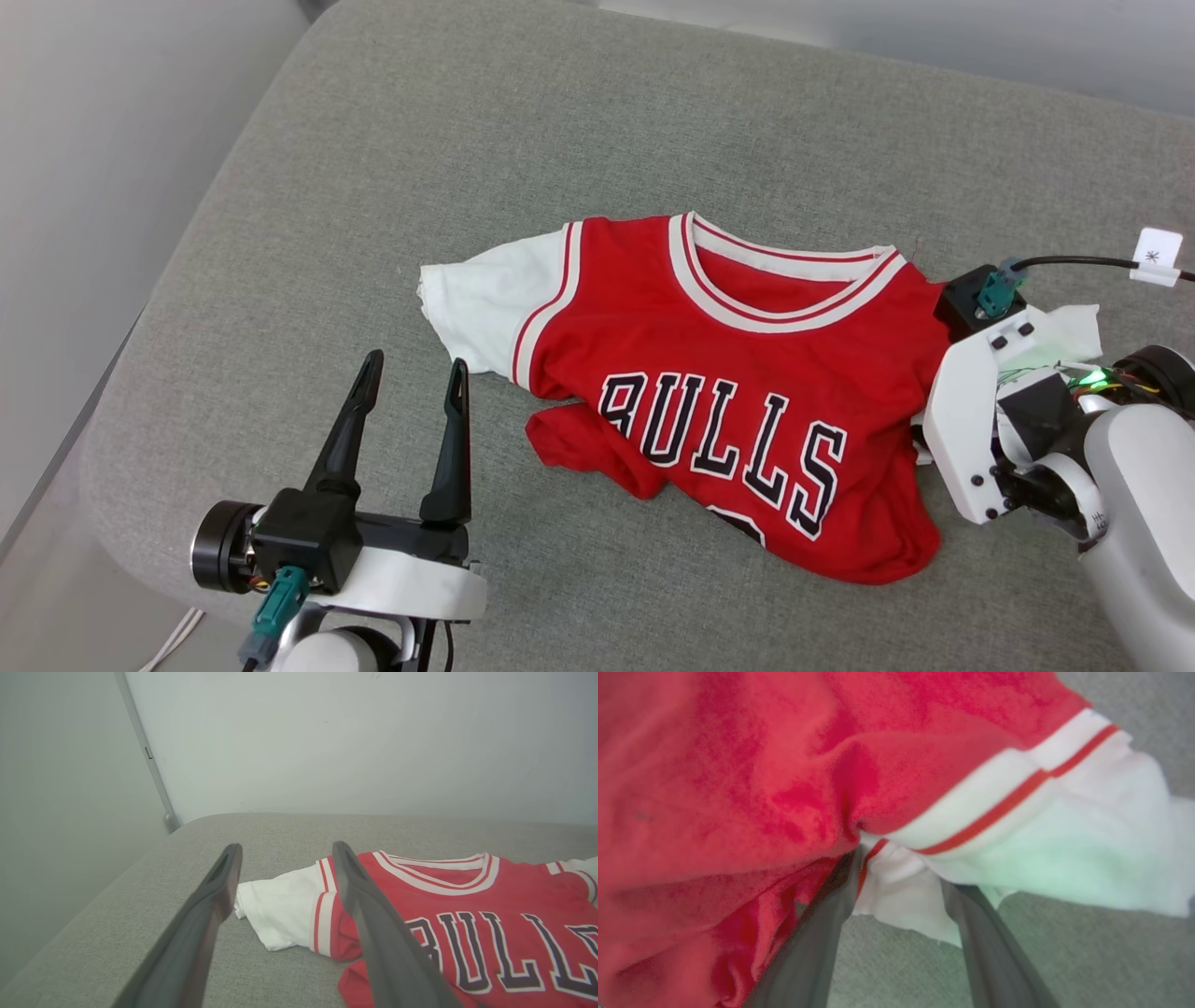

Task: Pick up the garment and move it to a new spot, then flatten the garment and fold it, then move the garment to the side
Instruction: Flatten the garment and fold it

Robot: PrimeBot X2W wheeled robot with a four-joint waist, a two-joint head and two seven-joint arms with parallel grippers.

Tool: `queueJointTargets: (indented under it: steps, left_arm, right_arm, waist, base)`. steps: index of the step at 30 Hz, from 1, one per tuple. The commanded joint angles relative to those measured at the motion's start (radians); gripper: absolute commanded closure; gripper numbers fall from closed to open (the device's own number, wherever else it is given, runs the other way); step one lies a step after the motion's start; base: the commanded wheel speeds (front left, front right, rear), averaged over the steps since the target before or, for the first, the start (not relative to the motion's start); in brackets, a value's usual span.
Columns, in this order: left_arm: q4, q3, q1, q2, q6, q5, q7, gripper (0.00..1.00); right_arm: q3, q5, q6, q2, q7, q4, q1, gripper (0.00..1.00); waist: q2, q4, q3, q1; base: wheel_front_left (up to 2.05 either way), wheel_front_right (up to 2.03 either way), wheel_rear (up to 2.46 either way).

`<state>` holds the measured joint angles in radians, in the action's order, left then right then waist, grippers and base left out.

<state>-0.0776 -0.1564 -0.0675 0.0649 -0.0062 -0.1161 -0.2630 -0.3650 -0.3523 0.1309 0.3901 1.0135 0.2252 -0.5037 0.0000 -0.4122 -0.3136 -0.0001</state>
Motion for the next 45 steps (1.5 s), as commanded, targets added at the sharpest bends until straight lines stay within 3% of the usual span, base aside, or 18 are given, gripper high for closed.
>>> queueJointTargets:
  steps: [1, 11, 20, 26, 30, 31, 32, 33, 45]
  left_arm:
    - [0.001, 0.009, 0.003, -0.003, -0.002, 0.006, -0.003, 0.00]
    - [0.024, 0.036, 0.011, -0.007, -0.027, 0.024, -0.003, 0.00]
    - [0.029, 0.066, 0.015, -0.002, -0.047, 0.044, -0.003, 0.00]
    - [0.033, 0.074, 0.020, 0.001, -0.057, 0.052, -0.003, 0.00]
    - [0.037, 0.081, 0.019, 0.004, -0.062, 0.054, -0.003, 0.00]
    - [0.039, 0.082, 0.017, 0.004, -0.063, 0.056, -0.003, 0.00]
    - [0.039, 0.084, 0.016, 0.005, -0.064, 0.057, -0.003, 0.00]
    - [0.038, 0.084, 0.014, 0.005, -0.065, 0.058, -0.003, 0.00]
    - [0.022, 0.133, 0.010, 0.017, -0.089, 0.013, -0.003, 0.00]
  right_arm:
    - [-0.033, -0.006, -0.001, 0.024, 0.026, 0.062, 0.076, 1.00]
    - [0.030, 0.010, -0.001, 0.112, -0.035, 0.003, 0.064, 1.00]
    - [0.182, 0.019, -0.001, 0.225, -0.044, -0.033, 0.133, 1.00]
    - [0.303, 0.044, -0.001, 0.243, -0.062, -0.009, 0.235, 1.00]
    - [0.350, 0.051, -0.001, 0.194, -0.103, 0.012, 0.288, 1.00]
    - [0.361, 0.055, -0.001, 0.178, -0.125, 0.013, 0.293, 0.94]
    - [0.368, 0.059, -0.001, 0.161, -0.151, 0.013, 0.295, 0.24]
    - [0.377, 0.064, -0.001, 0.144, -0.174, 0.014, 0.294, 0.00]
    - [0.446, 0.045, -0.001, -0.010, -0.532, -0.107, 0.262, 0.00]
  waist:
    - [0.0000, 0.005, 0.001, 0.0001]
    - [0.0000, 0.072, 0.040, 0.0001]
    - [0.0000, 0.156, 0.071, 0.0001]
    - [0.0000, 0.189, 0.080, 0.0001]
    - [0.0000, 0.208, 0.083, 0.0001]
    - [0.0000, 0.212, 0.085, 0.0001]
    - [0.0000, 0.218, 0.088, 0.0001]
    - [0.0000, 0.224, 0.091, 0.0001]
    - [0.0000, 0.319, 0.160, 0.0001]
  base:
    - [0.00, 0.00, 0.00]
    - [0.00, 0.00, 0.00]
    - [0.00, 0.00, 0.00]
    - [0.00, 0.00, 0.00]
    - [0.00, 0.00, 0.00]
    - [0.00, 0.00, 0.00]
    - [0.00, 0.00, 0.00]
    - [0.00, 0.00, 0.00]
    - [0.00, 0.00, 0.00]
